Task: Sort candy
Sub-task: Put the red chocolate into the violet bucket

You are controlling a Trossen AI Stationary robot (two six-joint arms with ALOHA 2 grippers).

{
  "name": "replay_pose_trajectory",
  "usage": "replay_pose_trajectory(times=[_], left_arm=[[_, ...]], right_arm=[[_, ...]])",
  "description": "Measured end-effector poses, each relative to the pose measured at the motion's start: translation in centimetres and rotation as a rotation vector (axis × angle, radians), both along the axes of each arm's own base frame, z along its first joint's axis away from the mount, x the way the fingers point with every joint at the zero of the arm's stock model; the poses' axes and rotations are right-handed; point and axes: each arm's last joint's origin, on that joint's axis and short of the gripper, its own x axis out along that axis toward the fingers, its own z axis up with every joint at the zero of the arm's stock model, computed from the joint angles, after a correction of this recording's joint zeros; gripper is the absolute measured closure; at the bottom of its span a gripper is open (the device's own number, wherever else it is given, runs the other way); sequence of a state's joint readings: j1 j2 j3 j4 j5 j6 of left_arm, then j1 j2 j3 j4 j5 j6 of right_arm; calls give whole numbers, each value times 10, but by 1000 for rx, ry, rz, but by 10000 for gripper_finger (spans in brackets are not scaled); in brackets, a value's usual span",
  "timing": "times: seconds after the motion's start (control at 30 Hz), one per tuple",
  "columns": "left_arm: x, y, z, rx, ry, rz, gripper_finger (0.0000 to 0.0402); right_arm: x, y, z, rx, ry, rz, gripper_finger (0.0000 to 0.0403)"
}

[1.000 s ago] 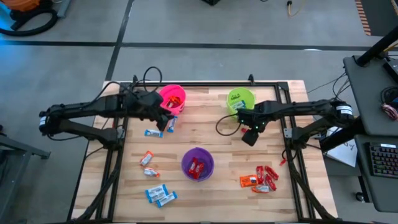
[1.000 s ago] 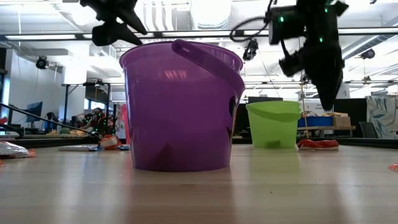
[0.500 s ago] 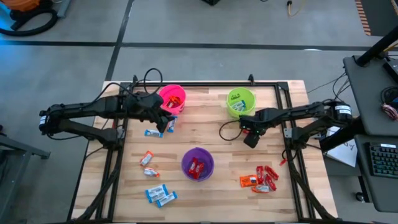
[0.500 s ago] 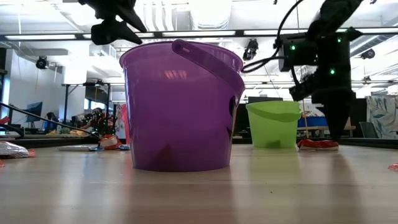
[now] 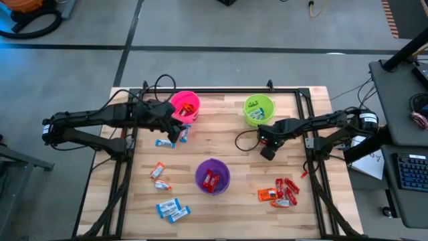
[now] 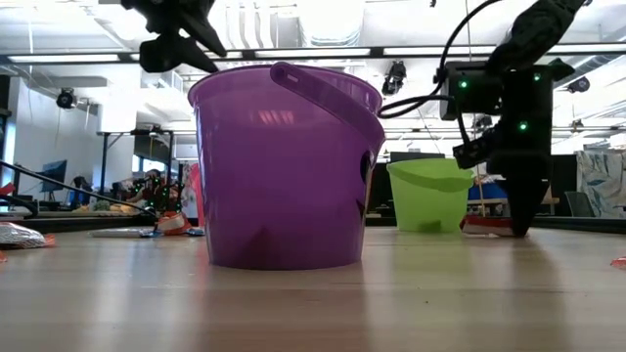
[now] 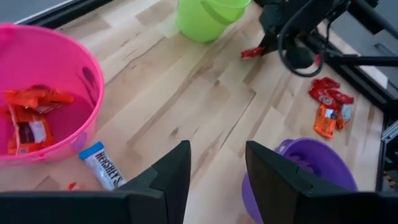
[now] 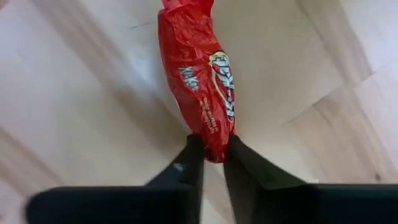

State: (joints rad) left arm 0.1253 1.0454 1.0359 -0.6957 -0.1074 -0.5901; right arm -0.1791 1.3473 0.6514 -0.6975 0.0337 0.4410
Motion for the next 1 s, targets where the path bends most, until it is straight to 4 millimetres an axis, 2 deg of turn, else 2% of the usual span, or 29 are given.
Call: replay_pose_trajectory(times=[0.07,0.17,0.33,0.53,0.67,0.8,1.0], left_arm=[[-2,0,-2,-15,22,10,265],[-4,-1,-5,-64,56,41,265],[-13,-10,-14,-184,175,57,265],[-26,-27,-27,-258,342,66,265],[-29,-35,-41,-263,403,51,265],[-31,-39,-54,-259,451,35,265],[-38,-47,-61,-340,538,-44,265]], right_arm=[[1,1,2,11,-8,13,382],[2,2,11,50,-35,18,384],[10,9,48,150,-214,68,388],[27,25,104,169,-555,167,389],[46,34,133,139,-833,243,389],[65,46,146,111,-1011,336,389],[89,67,153,127,-1073,418,390]])
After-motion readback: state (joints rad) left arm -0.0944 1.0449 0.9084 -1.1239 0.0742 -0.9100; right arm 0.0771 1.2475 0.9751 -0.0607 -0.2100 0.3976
